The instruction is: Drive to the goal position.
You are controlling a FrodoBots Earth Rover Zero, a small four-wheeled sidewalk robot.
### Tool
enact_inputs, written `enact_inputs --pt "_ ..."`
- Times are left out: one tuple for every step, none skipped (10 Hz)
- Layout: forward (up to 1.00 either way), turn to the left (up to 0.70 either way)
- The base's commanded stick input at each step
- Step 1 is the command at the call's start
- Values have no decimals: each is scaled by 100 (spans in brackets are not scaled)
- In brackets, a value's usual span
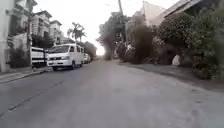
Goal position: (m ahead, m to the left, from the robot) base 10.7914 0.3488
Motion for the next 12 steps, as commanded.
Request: enact_inputs --pt "85 -34" --pt "85 -13" --pt "85 0" --pt "85 0" --pt "85 0" --pt "85 0" --pt "85 0" --pt "85 0" --pt "85 0" --pt "85 0" --pt "85 0" --pt "85 0"
